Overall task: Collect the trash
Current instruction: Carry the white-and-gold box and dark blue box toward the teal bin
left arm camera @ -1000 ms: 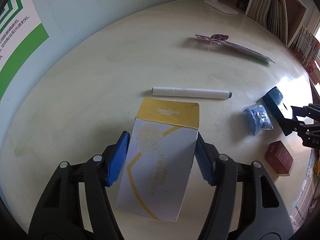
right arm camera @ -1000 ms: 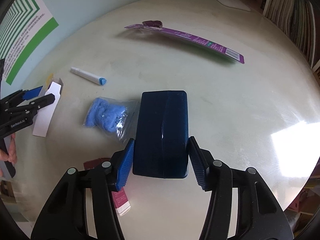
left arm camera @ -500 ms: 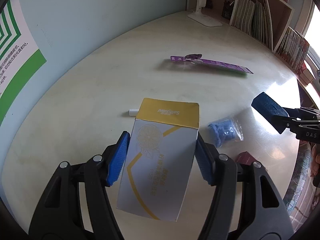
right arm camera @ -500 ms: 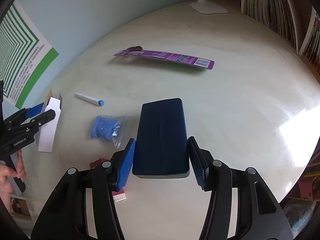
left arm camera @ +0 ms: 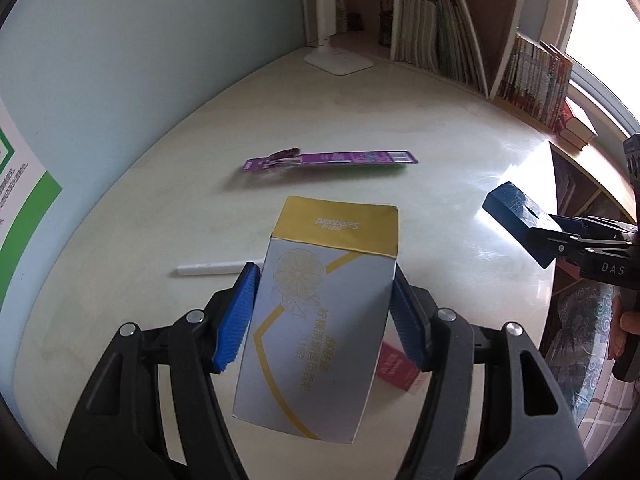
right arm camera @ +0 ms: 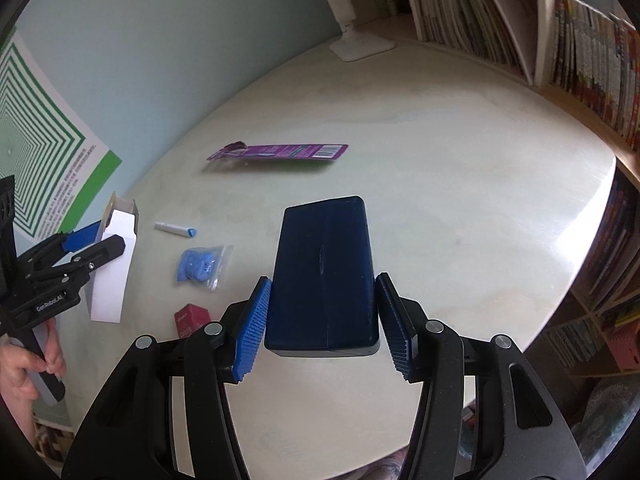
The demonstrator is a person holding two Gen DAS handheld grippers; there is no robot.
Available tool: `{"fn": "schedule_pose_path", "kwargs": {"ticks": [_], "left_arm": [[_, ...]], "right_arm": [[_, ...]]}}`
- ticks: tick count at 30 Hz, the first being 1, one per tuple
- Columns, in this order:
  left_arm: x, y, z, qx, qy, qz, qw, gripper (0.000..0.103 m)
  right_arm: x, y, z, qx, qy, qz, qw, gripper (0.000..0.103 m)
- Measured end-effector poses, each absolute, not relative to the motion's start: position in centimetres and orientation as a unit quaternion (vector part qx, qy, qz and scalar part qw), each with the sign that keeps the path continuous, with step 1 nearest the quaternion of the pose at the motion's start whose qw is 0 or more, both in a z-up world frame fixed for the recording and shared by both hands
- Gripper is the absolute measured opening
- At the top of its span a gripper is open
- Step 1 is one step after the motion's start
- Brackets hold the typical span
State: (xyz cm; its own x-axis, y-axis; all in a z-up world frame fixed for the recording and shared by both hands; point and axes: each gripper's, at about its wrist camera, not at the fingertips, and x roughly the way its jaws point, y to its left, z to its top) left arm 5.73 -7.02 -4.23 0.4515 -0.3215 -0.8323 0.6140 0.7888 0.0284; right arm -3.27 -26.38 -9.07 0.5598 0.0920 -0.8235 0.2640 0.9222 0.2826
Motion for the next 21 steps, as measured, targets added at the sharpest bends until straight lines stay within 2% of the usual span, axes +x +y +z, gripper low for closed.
{"fn": "schedule_pose_path", "kwargs": {"ticks": [9, 21], "left_arm": [[-0.3, -17.8, -4.3, 0.207, 0.422, -0.375, 0.799, 0.060], [-12.5, -30.6, -6.7, 0.276, 0.403, -0.512, 0.707, 0.061]], "right_arm": [[-12.6, -34.0, -7.9, 0.234, 0.432, -0.138, 0.860, 0.054], [-27.8, -41.0, -9.5, 0.307, 0.409, -0.276, 0.814, 0.054]]}}
